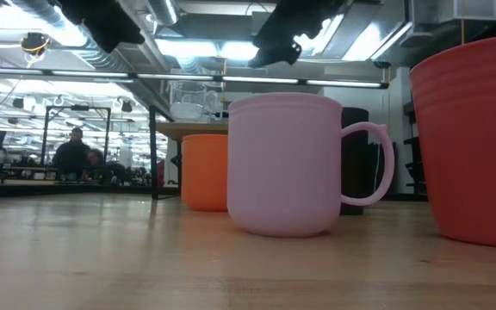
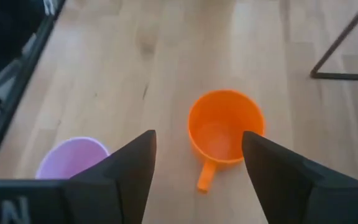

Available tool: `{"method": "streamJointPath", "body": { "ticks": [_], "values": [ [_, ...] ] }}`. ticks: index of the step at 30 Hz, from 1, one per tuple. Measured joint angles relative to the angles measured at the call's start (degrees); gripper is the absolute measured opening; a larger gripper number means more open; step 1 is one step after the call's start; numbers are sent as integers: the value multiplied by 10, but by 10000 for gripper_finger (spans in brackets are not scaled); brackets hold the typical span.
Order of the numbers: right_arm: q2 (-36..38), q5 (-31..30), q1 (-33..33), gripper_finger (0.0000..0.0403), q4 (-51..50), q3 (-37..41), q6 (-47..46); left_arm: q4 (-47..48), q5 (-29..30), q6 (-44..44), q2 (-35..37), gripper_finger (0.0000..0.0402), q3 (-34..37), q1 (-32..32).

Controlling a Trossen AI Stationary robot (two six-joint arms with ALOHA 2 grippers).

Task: Stack small to large cups/mugs on shelf
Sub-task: Put the orange mug on top of the shelf

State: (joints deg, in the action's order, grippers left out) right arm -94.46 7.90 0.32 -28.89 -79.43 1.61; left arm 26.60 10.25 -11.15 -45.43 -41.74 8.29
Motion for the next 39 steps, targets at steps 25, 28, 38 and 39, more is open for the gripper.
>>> {"method": "streamJointPath", "body": {
  "ticks": [25, 28, 38, 39],
  "values": [
    [-228, -8, 21, 234, -69, -153, 50, -132, 58, -3, 47, 89, 124, 26],
    [-238, -9, 21, 234, -81, -164, 52, -131, 58, -3, 47, 89, 124, 26],
    [-271, -37, 20, 234, -75, -165, 51, -128, 58, -3, 47, 89, 124, 26],
    [-274, -37, 20, 234, -72, -165, 51, -127, 58, -3, 47, 89, 124, 26]
  ]
}}
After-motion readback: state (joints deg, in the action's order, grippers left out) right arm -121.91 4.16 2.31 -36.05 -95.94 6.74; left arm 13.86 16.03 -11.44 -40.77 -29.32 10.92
